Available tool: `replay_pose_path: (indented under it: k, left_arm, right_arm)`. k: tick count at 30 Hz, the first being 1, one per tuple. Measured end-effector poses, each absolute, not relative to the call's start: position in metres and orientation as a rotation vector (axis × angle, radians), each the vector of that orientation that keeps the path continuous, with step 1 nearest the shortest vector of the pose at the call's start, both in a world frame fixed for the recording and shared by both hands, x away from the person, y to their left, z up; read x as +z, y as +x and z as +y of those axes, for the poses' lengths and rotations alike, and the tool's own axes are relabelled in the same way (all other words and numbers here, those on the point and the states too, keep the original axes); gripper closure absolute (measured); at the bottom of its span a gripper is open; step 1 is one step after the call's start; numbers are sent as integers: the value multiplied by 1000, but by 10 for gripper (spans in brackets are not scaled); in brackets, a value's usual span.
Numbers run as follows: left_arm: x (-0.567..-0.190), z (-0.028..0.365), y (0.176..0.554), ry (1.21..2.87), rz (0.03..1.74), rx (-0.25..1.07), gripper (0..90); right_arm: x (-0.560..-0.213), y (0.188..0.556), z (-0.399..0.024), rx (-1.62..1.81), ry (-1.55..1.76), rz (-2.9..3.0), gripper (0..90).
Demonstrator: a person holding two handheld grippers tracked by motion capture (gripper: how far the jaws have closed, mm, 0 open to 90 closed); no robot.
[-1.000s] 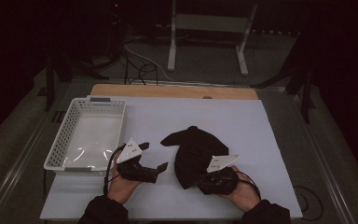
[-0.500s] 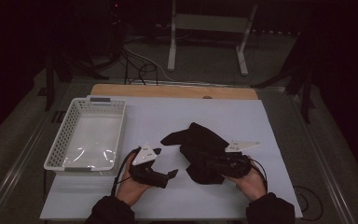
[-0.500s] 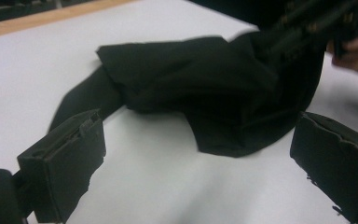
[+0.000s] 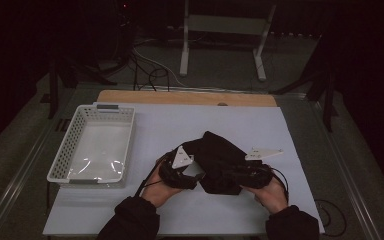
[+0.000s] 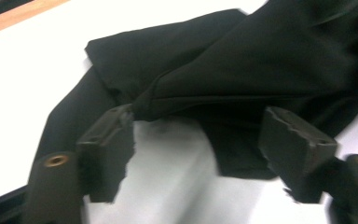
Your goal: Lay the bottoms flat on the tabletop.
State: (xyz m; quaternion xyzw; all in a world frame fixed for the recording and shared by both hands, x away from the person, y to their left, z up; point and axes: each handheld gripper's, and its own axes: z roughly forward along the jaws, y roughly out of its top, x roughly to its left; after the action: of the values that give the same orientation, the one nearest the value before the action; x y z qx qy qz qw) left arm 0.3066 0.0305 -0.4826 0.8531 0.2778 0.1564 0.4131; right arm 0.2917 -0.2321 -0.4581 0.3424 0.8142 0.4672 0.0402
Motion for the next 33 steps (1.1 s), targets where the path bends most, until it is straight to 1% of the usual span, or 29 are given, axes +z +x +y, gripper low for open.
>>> replay_pose_path:
  k: [3,7,9,10,14,17,24,33]
  left_arm:
    - [-484,22,311,2161,716,459,384]
    - [-478,16,314,2136,684,481,408]
    - [-473,14,311,2110,647,475,442]
    - [-471,13,310,2101,625,466,480]
    - [-461,16,308,2053,568,382,709]
    - [-456,16,308,2034,556,338,841]
    - [-448,15,310,2005,571,296,861]
    - [-444,12,315,1985,616,290,863]
  right_arm:
    - [-457,292,-233,1447,1046,2502,757]
    - [-458,292,-233,1429,1037,2516,755]
    - [-459,292,-232,1424,1032,2520,753]
    - [-459,292,-232,1418,1034,2521,752]
    - [-460,293,-233,1388,1038,2505,730]
    - [-460,293,-233,1374,1052,2486,679]
    - [-462,295,-234,1352,1090,2446,551]
    - [-452,290,-232,1459,1049,2421,410]
